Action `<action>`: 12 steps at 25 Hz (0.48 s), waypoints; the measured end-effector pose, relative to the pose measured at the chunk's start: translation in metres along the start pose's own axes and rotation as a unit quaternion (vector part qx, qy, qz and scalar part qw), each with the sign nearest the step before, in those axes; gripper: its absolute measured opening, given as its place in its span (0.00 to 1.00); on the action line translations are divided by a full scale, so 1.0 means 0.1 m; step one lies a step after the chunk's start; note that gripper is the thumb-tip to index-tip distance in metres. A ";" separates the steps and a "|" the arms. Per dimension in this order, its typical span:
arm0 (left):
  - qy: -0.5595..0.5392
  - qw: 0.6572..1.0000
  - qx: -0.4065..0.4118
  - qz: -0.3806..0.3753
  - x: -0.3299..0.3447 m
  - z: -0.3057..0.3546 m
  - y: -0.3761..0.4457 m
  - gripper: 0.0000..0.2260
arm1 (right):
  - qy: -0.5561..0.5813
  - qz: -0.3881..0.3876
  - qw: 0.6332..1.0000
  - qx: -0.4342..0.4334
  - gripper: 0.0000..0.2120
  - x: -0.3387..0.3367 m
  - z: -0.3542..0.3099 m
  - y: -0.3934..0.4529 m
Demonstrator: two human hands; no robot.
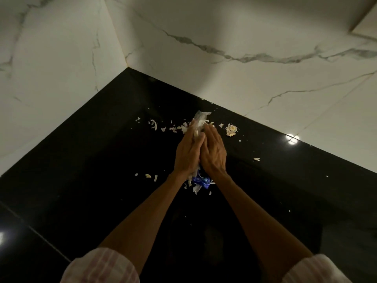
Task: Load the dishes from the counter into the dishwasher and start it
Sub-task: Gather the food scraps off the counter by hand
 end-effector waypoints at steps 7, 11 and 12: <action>-0.080 0.995 -0.047 -0.022 -0.11 0.04 -0.01 0.21 | 0.123 -0.098 0.987 0.039 0.16 -0.08 -0.07 -0.03; -0.032 0.999 -0.026 -0.021 -0.33 -0.01 -0.11 0.27 | 0.102 -0.030 0.994 0.036 0.09 -0.55 0.14 -0.25; -0.022 1.000 -0.016 -0.013 -0.40 -0.02 -0.14 0.28 | 0.101 0.007 0.995 0.023 0.07 -0.69 0.18 -0.25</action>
Point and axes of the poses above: each hand's wrist, its own y-axis towards the middle knuckle, its own x-axis out of the palm, z = x × y, the point moved 6 cm from there along y, towards the middle knuckle, and after that the axes turned 8 degrees about y, right-handed, at the moved point
